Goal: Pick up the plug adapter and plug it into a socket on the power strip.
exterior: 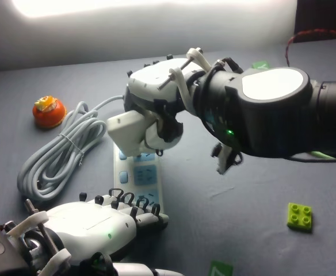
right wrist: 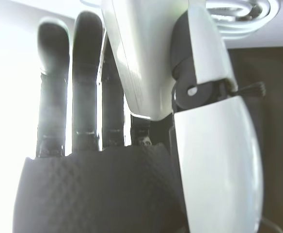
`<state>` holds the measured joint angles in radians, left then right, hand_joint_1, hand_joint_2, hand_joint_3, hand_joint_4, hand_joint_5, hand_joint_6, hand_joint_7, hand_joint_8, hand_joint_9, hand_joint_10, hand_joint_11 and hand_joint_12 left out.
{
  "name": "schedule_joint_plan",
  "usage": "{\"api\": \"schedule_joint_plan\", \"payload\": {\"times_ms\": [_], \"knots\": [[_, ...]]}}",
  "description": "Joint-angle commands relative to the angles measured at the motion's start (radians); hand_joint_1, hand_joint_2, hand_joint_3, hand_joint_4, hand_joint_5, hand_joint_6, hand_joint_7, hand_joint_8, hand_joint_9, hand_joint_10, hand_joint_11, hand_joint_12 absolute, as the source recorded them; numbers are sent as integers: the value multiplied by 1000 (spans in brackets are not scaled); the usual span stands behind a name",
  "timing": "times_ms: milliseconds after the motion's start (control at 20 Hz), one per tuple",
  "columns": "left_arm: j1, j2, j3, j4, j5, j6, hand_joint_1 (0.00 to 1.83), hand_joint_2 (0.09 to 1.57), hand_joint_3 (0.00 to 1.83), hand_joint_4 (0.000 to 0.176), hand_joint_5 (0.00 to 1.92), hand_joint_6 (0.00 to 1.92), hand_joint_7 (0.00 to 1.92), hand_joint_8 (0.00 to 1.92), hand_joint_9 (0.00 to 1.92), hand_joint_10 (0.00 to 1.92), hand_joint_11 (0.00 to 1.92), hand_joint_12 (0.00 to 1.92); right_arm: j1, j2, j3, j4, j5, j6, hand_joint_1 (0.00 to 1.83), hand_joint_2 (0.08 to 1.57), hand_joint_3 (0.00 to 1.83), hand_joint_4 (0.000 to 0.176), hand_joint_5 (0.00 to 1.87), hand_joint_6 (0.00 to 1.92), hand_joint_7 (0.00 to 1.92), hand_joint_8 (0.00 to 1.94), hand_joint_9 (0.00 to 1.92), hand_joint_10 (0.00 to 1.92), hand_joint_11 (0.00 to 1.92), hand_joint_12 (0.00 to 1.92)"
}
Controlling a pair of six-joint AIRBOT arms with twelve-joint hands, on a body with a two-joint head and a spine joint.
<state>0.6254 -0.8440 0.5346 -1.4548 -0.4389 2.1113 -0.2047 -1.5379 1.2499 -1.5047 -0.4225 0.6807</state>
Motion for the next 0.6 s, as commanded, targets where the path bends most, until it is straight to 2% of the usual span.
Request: {"api": "schedule_joint_plan", "payload": {"times_ms": [0, 200, 250, 450, 550], "knots": [[8, -5, 0, -26, 18, -15, 0, 1179, 0, 0, 152, 4, 153, 5, 159, 4, 0, 400, -4, 10, -8, -34, 5, -3, 1240, 1150, 0, 0, 883, 951, 967, 1227, 761, 1159, 627, 1571], [9, -5, -1, -26, 18, -16, 0, 1176, 0, 0, 151, 3, 144, 3, 154, 3, 0, 402, -13, 17, -13, -34, 5, 3, 1230, 1161, 2, 0, 873, 971, 932, 1279, 740, 1176, 603, 1593], [9, -5, -1, -26, 18, -16, 0, 1177, 0, 0, 140, 1, 141, 1, 141, 1, 0, 401, -16, 17, -13, -34, 6, 3, 1236, 1149, 0, 0, 878, 970, 974, 1206, 770, 1148, 622, 1578], [10, -6, -2, -26, 18, -17, 0, 1185, 1, 0, 137, 1, 135, 0, 132, 1, 0, 382, -28, 3, -13, -74, 11, 4, 1234, 1147, 0, 0, 912, 918, 955, 1236, 764, 1161, 628, 1551], [10, -6, -2, -26, 18, -18, 0, 1190, 2, 0, 158, 3, 158, 5, 152, 4, 0, 398, -24, -5, -13, -90, 15, 11, 1227, 1163, 2, 0, 877, 967, 924, 1290, 739, 1185, 612, 1583]]}}
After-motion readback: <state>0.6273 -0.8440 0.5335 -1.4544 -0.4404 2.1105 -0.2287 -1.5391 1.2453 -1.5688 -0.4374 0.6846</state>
